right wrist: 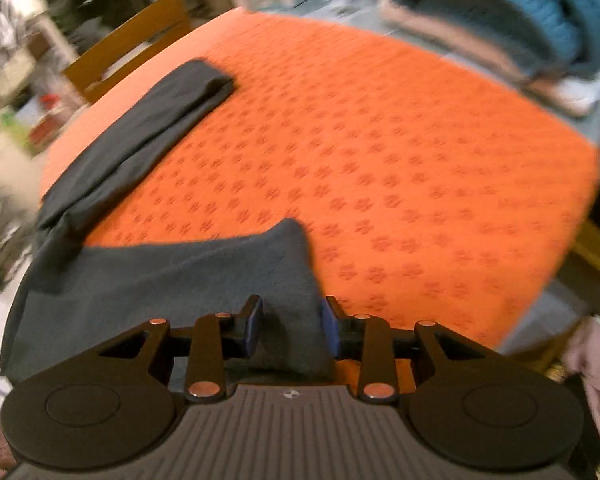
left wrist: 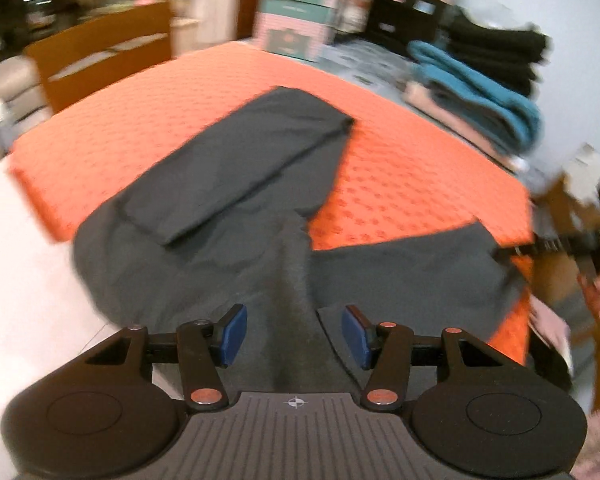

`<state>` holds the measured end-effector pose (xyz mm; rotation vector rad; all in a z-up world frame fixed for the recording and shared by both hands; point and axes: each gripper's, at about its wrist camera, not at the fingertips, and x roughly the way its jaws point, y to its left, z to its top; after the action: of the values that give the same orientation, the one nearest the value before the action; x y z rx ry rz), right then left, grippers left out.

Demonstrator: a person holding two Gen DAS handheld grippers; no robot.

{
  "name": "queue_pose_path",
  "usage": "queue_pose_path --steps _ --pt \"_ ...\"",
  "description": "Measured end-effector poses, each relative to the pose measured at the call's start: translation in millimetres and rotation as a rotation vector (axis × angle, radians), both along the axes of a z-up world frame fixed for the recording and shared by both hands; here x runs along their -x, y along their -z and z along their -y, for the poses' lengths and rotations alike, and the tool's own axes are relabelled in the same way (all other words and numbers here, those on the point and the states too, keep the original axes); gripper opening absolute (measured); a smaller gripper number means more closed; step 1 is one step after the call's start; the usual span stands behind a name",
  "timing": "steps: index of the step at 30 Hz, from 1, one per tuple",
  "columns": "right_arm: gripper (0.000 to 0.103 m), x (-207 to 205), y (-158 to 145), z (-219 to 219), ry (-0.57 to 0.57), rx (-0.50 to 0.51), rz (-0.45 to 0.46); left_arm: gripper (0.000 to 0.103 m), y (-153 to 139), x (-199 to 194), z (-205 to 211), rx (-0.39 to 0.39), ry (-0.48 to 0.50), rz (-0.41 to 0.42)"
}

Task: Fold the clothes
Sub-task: 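Grasp the sweatshirt hem with the right gripper and lift it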

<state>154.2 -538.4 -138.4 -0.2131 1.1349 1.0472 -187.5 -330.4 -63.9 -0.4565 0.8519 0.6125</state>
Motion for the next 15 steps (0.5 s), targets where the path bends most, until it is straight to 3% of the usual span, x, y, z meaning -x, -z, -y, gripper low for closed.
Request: queue_pose_path --steps 2,4,5,9,15 --pt "0.039 -7 3 1 -0.043 -0.044 -0.021 0.056 -3 7 18 0.017 -0.104 0.030" --pt "0.021 -14 5 1 -0.071 -0.062 -0.037 0.056 -1 12 34 0.052 -0.165 0.034" --pt "0.004 -16 5 1 -0.077 -0.057 -0.043 0.056 0 15 42 0.057 -0.182 0.027" --pt "0.004 -27 -13 1 -0.119 -0.087 -0.037 0.056 -5 21 68 0.029 -0.208 0.010" --pt "0.003 -57 -80 -2 -0.119 -0.058 0.153 0.056 -10 19 79 0.033 -0.166 0.062"
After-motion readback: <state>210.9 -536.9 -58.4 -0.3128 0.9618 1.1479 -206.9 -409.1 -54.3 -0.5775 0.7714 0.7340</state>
